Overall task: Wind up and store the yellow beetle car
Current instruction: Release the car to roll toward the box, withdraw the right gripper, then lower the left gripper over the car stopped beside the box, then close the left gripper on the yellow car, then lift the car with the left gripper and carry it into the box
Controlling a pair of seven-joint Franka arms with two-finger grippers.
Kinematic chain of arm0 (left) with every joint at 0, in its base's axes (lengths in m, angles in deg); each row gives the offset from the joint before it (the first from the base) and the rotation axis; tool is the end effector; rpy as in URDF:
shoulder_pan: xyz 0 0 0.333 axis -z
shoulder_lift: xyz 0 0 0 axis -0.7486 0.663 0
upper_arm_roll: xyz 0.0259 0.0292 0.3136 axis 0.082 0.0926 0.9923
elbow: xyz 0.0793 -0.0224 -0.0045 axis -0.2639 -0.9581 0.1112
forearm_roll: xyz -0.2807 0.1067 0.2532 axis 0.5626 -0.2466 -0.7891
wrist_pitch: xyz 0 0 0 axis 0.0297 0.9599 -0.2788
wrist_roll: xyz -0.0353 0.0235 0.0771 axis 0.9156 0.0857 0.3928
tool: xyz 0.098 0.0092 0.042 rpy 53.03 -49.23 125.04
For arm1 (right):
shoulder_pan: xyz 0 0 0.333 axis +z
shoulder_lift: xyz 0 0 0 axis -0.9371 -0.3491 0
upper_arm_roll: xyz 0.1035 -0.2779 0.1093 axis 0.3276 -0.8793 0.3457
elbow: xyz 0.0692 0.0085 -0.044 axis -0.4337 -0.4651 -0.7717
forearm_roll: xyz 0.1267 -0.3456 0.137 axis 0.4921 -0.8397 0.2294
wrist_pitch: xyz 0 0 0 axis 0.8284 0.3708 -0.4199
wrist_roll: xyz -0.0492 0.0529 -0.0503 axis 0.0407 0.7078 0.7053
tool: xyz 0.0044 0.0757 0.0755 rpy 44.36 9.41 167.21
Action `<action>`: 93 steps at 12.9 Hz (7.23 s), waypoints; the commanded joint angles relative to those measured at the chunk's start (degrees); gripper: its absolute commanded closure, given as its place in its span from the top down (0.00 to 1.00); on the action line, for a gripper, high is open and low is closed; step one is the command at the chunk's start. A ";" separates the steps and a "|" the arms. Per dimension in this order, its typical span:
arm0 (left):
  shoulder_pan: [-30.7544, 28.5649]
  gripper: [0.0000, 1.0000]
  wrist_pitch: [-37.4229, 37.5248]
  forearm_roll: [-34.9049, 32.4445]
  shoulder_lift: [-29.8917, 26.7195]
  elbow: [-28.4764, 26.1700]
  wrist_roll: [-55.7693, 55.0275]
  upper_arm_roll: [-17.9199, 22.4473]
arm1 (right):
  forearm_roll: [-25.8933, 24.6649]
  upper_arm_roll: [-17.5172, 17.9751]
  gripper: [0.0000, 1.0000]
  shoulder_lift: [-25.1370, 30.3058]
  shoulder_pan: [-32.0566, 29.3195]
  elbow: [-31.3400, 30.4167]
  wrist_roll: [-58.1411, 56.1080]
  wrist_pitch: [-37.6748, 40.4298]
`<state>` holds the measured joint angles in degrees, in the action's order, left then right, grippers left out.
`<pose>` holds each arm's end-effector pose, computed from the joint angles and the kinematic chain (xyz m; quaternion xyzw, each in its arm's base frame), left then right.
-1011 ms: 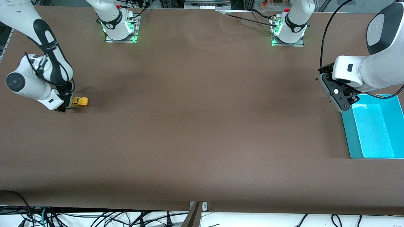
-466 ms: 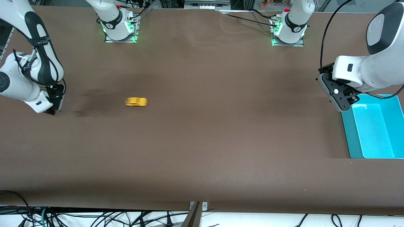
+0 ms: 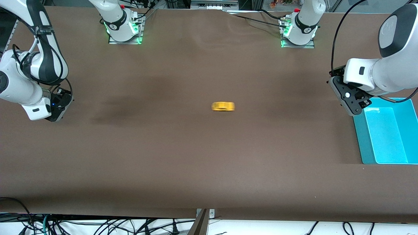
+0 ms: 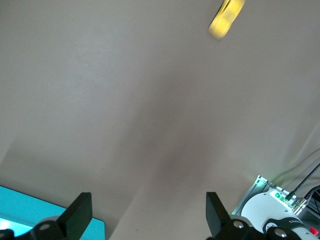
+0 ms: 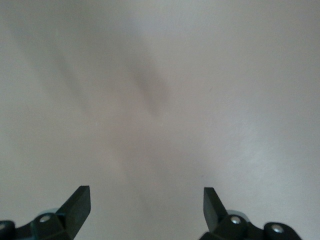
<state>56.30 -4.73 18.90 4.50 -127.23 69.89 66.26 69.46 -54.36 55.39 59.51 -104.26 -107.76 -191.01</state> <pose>0.5919 -0.0649 0.5272 0.8656 -0.4851 -0.1060 0.0645 0.5744 -0.0978 0.3184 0.8478 0.5254 -0.0697 0.0175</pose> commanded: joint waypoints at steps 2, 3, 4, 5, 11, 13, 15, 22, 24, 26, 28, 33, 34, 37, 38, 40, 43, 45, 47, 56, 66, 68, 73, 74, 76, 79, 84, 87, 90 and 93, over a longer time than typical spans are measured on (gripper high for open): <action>-1.14 1.00 -1.40 -0.76 -0.61 -2.36 5.81 -0.10 | 0.38 4.12 1.00 2.15 -0.58 5.12 15.16 8.10; -1.32 1.00 -2.36 -0.76 -0.70 -3.32 7.48 -0.02 | 0.29 4.73 1.00 3.29 -0.41 5.74 22.26 10.56; -1.67 1.00 -3.32 -0.76 -0.70 -4.11 9.58 -0.02 | 0.38 5.52 1.00 4.78 -0.23 5.83 29.56 12.24; -2.02 1.00 -3.86 -0.76 -0.70 -4.56 11.35 -0.02 | 0.47 5.70 1.00 6.10 0.29 5.84 35.81 13.65; -5.71 1.00 -12.80 -0.67 -1.05 -13.68 28.46 0.16 | 3.19 0.71 1.00 11.65 7.76 14.08 57.73 27.53; -6.16 1.00 -16.41 -0.67 -1.49 -17.99 33.05 0.33 | 3.02 -1.23 1.00 13.31 8.73 15.33 60.47 30.79; -6.42 1.00 -20.80 -0.85 -3.07 -23.08 35.52 0.42 | 2.58 -3.51 1.00 15.77 8.65 14.81 61.97 31.41; -9.66 1.00 -35.74 -2.42 -6.84 -39.78 37.64 3.32 | 8.98 -5.02 1.00 17.90 8.39 15.50 66.11 31.77; -11.43 1.00 -38.39 -4.18 -6.94 -41.99 37.64 3.32 | 8.99 -5.02 1.00 17.20 8.30 16.72 65.93 31.42; -14.40 1.00 -42.59 -5.15 -7.03 -44.63 37.90 3.50 | 9.08 -4.23 1.00 17.19 8.21 16.82 66.19 31.86; -16.16 1.00 -50.76 -5.15 -6.77 -48.05 42.80 3.76 | 9.08 -3.79 1.00 17.10 7.86 16.73 66.28 31.86; -20.39 1.00 -64.21 -5.07 -6.06 -55.87 44.23 3.76 | 9.08 -4.22 1.00 16.40 7.59 17.17 66.28 31.77; -20.48 1.00 -66.42 -5.06 -5.45 -56.67 44.23 3.85 | 9.00 -4.31 1.00 16.40 7.59 17.17 66.28 31.77; -21.36 1.00 -71.60 -5.06 -3.08 -58.08 44.23 3.94 | 8.91 -4.31 1.00 16.40 7.59 17.17 66.28 31.77; -21.36 1.00 -73.28 -5.06 -2.29 -58.26 44.23 3.94 | 8.91 -4.31 1.00 16.40 7.59 17.26 66.28 31.77; -22.24 1.00 -75.31 -5.06 -0.62 -58.26 44.23 3.85 | 8.91 -4.31 1.00 16.31 7.59 17.17 66.02 31.77; -22.68 1.00 -77.24 -5.15 1.14 -58.44 44.41 3.85 | 8.91 -4.31 1.00 16.31 7.68 17.17 66.10 31.77; -23.38 1.00 -79.26 -5.06 2.37 -58.35 45.72 3.85 | 8.91 -4.31 1.00 16.31 7.68 17.17 65.93 31.77; -23.47 1.00 -80.41 -5.06 3.16 -58.35 46.60 3.85 | 8.91 -4.31 1.00 16.31 7.68 17.17 65.84 31.77; -23.30 0.05 -80.24 -5.06 3.17 -57.82 47.57 3.67 | 8.29 -3.70 1.00 16.31 8.03 17.17 65.93 31.86; -23.12 0.05 -52.60 0.12 -2.63 -43.61 47.49 0.16 | 8.38 -3.88 1.00 16.31 8.03 17.17 66.10 31.77; -23.38 0.06 -43.54 0.12 -2.63 -37.63 47.66 0.25 | 8.38 -3.88 1.00 16.31 8.03 17.17 66.02 31.77; -31.36 0.06 -38.31 -0.67 0.95 -29.10 60.82 0.33 | 8.29 -3.79 1.00 16.31 8.03 17.17 66.10 31.86; -33.12 0.06 -38.31 -0.67 3.41 -26.65 63.72 0.25 | 8.29 -3.87 1.00 16.31 8.03 17.17 66.10 31.77; -35.15 0.06 -38.49 -0.67 8.68 -21.37 68.38 0.25 | 8.29 -3.88 1.00 16.22 7.95 17.17 66.02 31.77; -36.39 0.06 -39.02 -0.23 15.27 -15.49 71.82 0.25 | 8.20 -3.88 1.00 16.22 8.03 17.17 66.02 31.77; -36.39 0.06 -42.79 0.38 21.52 -10.20 72.45 0.25 | 8.29 -3.87 1.00 16.22 8.03 17.17 66.02 31.86; -36.22 0.06 -43.58 1.70 24.87 -6.59 72.10 0.25 | 8.20 -3.79 1.00 16.22 8.03 17.17 66.02 31.86; -35.78 0.06 -46.13 3.20 27.33 -6.58 71.75 0.33 | 8.29 -3.79 1.00 16.22 8.03 17.17 66.10 31.86; -35.51 0.08 -48.76 2.85 28.30 -6.84 71.04 0.33 | 8.20 -3.88 1.00 16.22 7.95 17.17 66.28 32.91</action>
<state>20.58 -52.35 20.51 31.72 -135.77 140.15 66.57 77.67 -58.30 72.23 67.57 -88.64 -42.29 -159.72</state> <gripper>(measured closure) 0.542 0.000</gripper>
